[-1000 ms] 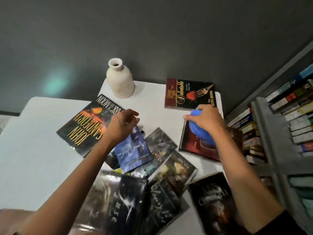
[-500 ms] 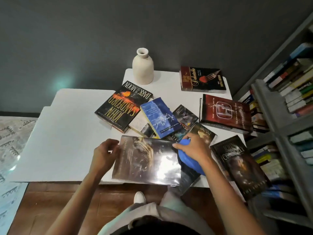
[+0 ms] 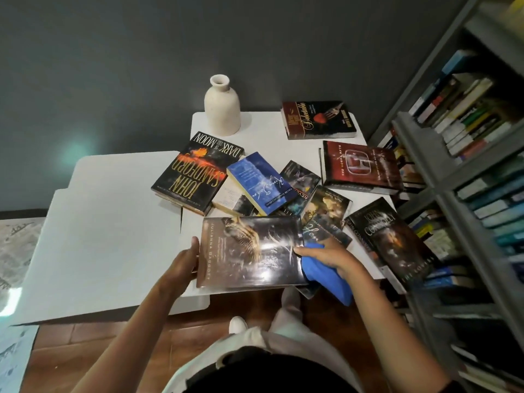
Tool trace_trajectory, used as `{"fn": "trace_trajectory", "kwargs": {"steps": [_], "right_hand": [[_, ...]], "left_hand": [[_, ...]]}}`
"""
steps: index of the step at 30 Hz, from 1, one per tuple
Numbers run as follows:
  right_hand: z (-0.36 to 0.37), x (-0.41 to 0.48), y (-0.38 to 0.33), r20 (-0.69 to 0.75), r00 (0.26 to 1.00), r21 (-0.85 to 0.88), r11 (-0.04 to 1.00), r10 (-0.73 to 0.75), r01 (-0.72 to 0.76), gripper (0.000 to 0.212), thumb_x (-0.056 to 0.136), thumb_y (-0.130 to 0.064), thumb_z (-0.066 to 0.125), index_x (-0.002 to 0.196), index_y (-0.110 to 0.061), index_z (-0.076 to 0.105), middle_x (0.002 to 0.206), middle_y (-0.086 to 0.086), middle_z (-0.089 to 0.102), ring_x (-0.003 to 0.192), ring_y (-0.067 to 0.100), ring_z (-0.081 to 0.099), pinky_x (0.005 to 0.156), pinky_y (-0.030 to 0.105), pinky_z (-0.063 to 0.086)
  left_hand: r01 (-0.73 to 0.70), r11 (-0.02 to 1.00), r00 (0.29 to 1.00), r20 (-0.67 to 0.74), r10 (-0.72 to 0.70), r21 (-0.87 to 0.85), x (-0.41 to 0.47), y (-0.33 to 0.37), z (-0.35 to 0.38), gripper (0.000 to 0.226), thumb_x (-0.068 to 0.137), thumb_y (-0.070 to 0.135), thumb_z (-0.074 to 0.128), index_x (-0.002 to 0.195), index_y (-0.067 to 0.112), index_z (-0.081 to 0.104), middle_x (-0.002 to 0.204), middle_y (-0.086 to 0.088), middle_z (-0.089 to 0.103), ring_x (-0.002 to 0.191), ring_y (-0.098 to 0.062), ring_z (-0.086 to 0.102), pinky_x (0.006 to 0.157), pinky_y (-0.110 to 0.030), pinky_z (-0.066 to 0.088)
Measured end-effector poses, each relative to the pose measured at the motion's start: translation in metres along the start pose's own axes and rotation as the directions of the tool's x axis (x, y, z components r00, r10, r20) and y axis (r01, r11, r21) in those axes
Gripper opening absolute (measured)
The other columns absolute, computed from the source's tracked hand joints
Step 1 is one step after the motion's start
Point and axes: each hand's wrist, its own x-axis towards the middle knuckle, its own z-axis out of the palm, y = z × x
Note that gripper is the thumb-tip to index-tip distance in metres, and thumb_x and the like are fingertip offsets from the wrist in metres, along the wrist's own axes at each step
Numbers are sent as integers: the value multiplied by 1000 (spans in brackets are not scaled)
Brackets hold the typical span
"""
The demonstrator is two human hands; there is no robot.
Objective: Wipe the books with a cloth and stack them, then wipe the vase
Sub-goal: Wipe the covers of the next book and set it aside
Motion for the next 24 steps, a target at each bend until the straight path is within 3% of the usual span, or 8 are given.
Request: {"fn": "trace_trajectory", "kwargs": {"steps": [4,9,11,13,15,19,21,24], "right_hand": [[-3,2,6,10,999,67,996,53,-53,75,64,-42,85,124,-6,58,128,4,58,113,21,57,95,30,45],[-1,4,9,-8,999,125,991,45,-44,100,38,-58,86,120,-7,60,118,7,64,104,21,62,93,33,50],[-1,4,9,-6,999,147,988,47,-46,92,42,-56,87,117,-7,62,113,8,66,100,21,64,85,31,51],[-2,3,9,7,999,163,985,53,-53,75,54,-48,87,114,-7,64,107,9,68,96,22,65,77,28,51],[-3,2,9,18,998,171,983,58,-60,70,57,-46,87,111,-8,65,104,9,69,93,22,66,82,31,53],[-7,-3,4,19,998,224,972,65,-67,52,68,-37,83,106,-5,65,96,12,70,87,25,67,79,31,52],[-10,-8,-2,28,998,239,970,48,-53,52,69,-36,83,107,-5,65,96,12,70,86,25,68,79,31,52],[-14,-16,-9,5,1000,275,961,6,-7,44,72,-38,81,101,-8,66,91,8,70,82,20,67,72,28,53]], "left_hand": [[-42,999,999,22,41,33,-5,9,8,61,102,50,21,88,9,64,87,-8,66,84,-21,61,75,-37,48],[-146,983,989,8,146,112,-2,4,7,73,94,59,19,79,-1,60,60,-2,60,59,-16,56,57,-27,44],[-200,973,980,21,199,112,-2,-1,3,81,89,64,20,89,-6,61,67,-5,65,63,-17,63,57,-29,48],[-172,984,984,42,170,39,-3,-2,-3,86,83,79,26,101,4,64,78,-3,73,70,-14,70,59,-27,53],[-120,993,989,90,121,-14,-6,3,-8,85,75,87,33,105,14,66,83,-1,75,75,-15,71,60,-25,54],[-30,1000,984,173,31,-7,-9,16,-10,73,82,74,33,113,17,66,99,-10,74,88,-22,71,69,-32,53],[-83,997,982,168,83,-6,-9,18,-10,74,83,77,43,115,14,65,99,-10,74,87,-23,72,70,-33,53],[-164,985,981,98,169,-59,-8,20,-10,84,65,75,57,116,9,61,95,-11,73,82,-22,71,70,-34,52]]}}
